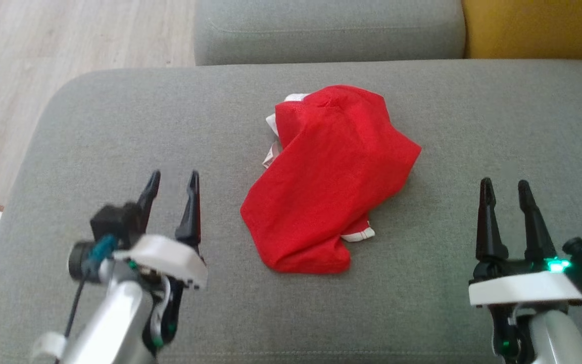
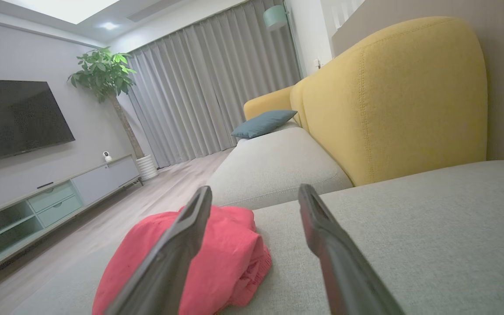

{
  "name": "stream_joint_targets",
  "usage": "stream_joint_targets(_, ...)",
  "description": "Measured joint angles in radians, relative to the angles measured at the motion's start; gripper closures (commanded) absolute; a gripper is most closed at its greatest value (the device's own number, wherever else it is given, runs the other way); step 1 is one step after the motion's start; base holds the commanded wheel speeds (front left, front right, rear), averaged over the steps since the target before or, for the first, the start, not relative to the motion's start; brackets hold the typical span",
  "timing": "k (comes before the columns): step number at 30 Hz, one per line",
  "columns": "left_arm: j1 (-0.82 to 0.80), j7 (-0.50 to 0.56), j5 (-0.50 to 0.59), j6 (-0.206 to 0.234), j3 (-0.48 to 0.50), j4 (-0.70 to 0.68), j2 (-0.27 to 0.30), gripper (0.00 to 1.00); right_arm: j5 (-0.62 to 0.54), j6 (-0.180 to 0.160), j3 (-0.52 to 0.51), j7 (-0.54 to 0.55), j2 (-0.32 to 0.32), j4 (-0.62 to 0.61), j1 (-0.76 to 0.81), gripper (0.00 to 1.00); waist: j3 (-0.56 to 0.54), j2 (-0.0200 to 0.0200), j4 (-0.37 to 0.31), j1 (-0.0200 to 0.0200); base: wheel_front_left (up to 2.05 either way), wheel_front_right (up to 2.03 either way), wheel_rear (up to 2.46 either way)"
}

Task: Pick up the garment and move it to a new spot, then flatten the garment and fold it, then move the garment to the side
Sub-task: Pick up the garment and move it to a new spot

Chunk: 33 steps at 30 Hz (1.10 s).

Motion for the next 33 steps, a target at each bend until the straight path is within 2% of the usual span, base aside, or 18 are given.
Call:
stream_joint_targets(5, 0.077, 0.0, 0.024, 0.024, 0.031, -0.052, -0.018, 0.0, -0.007, 0.0, 0.0, 0.0, 0.0, 0.005, 0.014, 0.0, -0.009, 0.0, 0.005, 0.0, 0.0, 0.0, 0.0)
stream_joint_targets(10, 0.09, 0.0, 0.047, 0.023, 0.052, -0.069, -0.039, 0.0, -0.007, 0.0, 0.001, 0.0, 0.0, 0.007, 0.014, 0.0, -0.009, 0.0, 0.003, 0.0, 0.0, 0.0, 0.0)
stream_joint_targets(24, 0.108, 0.0, 0.082, -0.017, 0.086, -0.061, -0.062, 0.0, -0.007, 0.0, 0.006, 0.0, 0.0, 0.013, 0.014, 0.0, -0.01, 0.0, -0.01, 0.0, 0.0, 0.0, 0.0)
stream_joint_targets(33, 0.086, 0.008, 0.099, -0.049, 0.051, -0.019, -0.073, 0.0, -0.007, 0.0, 0.011, 0.0, 0.0, 0.012, 0.013, 0.0, 0.017, 0.0, -0.027, 0.0, 0.0, 0.0, 0.0)
